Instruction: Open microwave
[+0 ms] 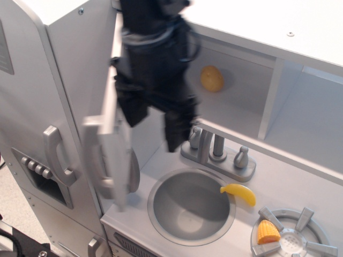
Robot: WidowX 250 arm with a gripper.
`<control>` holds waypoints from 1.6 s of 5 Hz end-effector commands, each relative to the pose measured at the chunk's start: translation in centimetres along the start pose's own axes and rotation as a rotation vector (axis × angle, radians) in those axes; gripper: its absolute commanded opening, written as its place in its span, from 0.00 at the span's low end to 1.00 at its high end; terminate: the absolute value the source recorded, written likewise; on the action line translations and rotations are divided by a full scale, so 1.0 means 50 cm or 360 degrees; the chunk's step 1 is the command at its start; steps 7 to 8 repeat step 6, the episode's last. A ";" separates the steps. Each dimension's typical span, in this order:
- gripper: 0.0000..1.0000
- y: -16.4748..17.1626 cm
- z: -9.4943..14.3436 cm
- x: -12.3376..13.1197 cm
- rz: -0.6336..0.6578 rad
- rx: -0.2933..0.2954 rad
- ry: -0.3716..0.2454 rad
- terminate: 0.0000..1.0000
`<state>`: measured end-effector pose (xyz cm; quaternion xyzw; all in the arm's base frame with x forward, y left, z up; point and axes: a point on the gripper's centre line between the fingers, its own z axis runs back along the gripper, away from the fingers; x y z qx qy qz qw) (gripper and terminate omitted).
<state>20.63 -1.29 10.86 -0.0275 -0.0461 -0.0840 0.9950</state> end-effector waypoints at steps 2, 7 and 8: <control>1.00 0.105 0.050 -0.017 0.0034 0.0041 -0.0076 0.00; 1.00 0.045 0.111 0.023 0.0123 -0.0026 -0.0100 1.00; 1.00 0.045 0.111 0.023 0.0123 -0.0026 -0.0100 1.00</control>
